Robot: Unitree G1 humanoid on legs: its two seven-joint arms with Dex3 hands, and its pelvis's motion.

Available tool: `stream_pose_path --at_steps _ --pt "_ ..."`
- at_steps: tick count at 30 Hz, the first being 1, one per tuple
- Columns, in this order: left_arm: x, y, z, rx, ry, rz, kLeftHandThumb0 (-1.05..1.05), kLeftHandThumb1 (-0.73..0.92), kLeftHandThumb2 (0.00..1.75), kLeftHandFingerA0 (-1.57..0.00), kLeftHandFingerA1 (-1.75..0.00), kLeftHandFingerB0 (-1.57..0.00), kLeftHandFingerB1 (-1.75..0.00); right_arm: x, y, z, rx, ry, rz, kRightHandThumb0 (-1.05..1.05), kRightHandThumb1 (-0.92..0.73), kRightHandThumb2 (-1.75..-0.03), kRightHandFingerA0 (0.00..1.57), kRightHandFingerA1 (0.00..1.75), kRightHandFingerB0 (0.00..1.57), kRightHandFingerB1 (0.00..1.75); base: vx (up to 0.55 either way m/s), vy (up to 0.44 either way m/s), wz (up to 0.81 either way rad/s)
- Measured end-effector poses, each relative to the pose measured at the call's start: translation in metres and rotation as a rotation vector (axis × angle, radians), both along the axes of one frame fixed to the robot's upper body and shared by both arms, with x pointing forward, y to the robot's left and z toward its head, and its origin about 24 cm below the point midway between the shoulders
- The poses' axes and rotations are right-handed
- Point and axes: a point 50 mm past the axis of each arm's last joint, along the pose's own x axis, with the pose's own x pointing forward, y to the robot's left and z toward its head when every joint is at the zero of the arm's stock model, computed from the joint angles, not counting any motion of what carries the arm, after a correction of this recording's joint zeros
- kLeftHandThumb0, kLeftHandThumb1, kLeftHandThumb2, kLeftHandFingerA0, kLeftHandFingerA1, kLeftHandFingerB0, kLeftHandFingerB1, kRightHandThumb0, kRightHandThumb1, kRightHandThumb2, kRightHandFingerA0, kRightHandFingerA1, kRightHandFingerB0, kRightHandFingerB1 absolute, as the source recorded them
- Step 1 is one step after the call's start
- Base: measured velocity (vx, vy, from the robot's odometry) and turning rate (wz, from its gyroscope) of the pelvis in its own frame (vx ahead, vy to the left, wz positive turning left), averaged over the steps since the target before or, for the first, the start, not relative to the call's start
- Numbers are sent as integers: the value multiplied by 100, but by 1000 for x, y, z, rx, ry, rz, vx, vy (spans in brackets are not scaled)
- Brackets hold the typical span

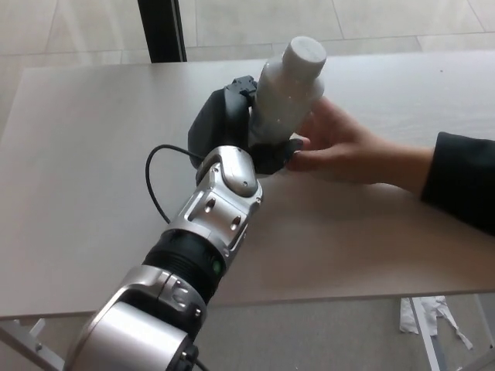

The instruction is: Pick up a bottle and hand it

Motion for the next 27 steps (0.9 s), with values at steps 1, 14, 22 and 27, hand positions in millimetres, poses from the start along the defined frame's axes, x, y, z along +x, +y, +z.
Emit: stream_pose_path --at_steps 1,14,22,27 --pt "2 -1 3 6 -3 -3 -15 69 73 -92 -130 -81 -90 1 1 0 -2 -1 3 -71 -62 -60 118 143 32 57 0 0 0" --pt "0 -8 -6 97 26 -44 -14 67 85 -79 -175 -64 -156 8 10 -1 1 -7 32 -86 -47 -91 63 73 35 63 0 0 0" --pt "-3 -13 -8 144 21 -71 -10 64 84 -78 -175 -61 -151 11 14 -1 2 -12 45 -79 -42 -89 52 70 36 61 0 0 0" --pt "-4 -16 -8 173 10 -90 -12 54 97 -113 -136 -91 -122 12 17 -1 4 -15 52 -77 -57 -57 52 69 39 56 0 0 0"
